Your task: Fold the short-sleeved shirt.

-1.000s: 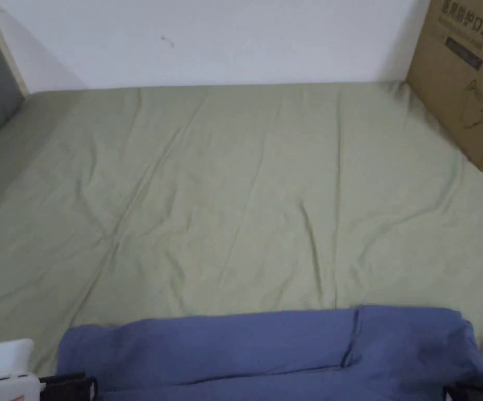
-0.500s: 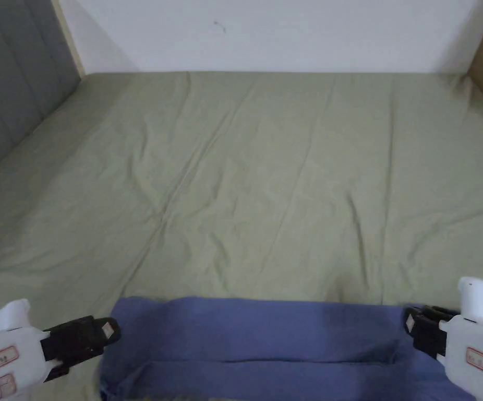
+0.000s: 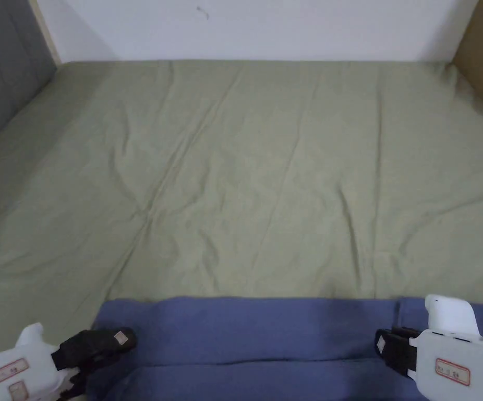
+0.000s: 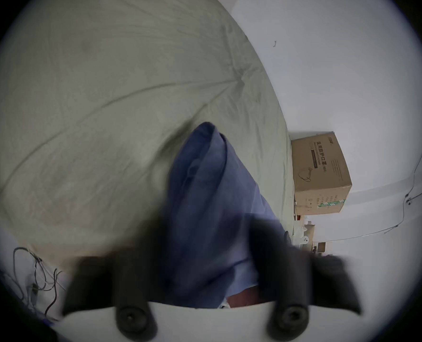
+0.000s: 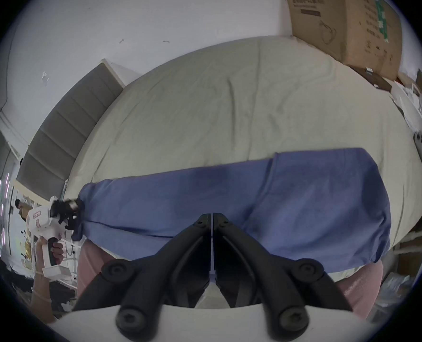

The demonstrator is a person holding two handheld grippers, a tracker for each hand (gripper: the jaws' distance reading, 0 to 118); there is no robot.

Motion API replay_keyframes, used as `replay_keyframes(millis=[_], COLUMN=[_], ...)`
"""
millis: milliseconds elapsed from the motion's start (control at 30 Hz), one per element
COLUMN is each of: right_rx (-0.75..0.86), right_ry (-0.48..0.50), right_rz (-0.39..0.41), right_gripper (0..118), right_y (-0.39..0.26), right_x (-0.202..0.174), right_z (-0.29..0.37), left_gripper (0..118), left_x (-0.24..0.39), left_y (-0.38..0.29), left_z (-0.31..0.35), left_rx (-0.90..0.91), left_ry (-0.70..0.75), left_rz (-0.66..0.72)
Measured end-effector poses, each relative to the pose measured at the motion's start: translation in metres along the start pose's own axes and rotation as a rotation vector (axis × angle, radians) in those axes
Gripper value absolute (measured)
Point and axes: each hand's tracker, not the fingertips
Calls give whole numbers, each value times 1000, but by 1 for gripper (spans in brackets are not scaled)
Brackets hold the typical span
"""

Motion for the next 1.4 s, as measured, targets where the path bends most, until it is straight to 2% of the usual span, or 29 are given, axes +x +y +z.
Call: replay_keyframes(millis=[33,67,100,200,233,333,467,567,700,800,833,933,967,1067,1100,1133,1200,1233,1300,1400], right_rx=[-1,-11,-14,5,13,21,47,62,83,89,89,92,95,106,104,103,101,100,100,96], right_ry=[-6,-8,-4,-12,-17,-43,-74,-98,-114,-93,-104,-138,-134,-142,-147,-150,-152,-153,-147,-136], right_rz=[-19,-44,-66,-119,-127,-151,-183,-168,-187,-230,-235,-261,-274,-299,-303,-303,-302,-301,-299,-303], right_gripper=[2,2,2,2,2,2,2,2,2,2,2,2,2,2,2,2,2,2,2,2], right_y=[-1,-2,-4,-9,-11,-13,-17,-20,-26,-32,-34,-40,-43,-49,-50,-51,-51,-51,-52,-53], right_x=[5,11,17,32,37,54,75,83,97,111,114,117,119,121,122,122,123,122,120,128], right_z=[-1,-3,-3,6,10,20,37,50,63,68,70,76,79,87,88,88,88,88,86,81], left_gripper=[5,5,5,5,5,5,5,5,5,6,13,82,91,89,85,74,12,2,2,2], left_x=[-1,-5,5,28,12,49,148,219,268,273,272,261,260,269,270,271,265,261,247,230], left_y=[-1,-5,-17,-21,3,16,-10,-47,-112,-152,-165,-182,-181,-164,-156,-146,-130,-127,-121,-133], left_z=[-7,-20,-27,-19,-13,4,9,-20,-93,-156,-176,-222,-225,-197,-186,-173,-155,-153,-159,-177], left_rx=[-7,-42,-92,-57,-42,-9,4,-53,-267,-372,-416,-473,-472,-408,-385,-351,-284,-251,-218,-370], left_ry=[5,5,16,48,80,123,36,-17,-147,-78,-68,52,77,7,-26,-76,-76,-11,95,26], left_rz=[2,46,33,5,-28,-150,-382,-575,-673,-722,-768,-787,-766,-732,-716,-695,-649,-651,-703,-593])
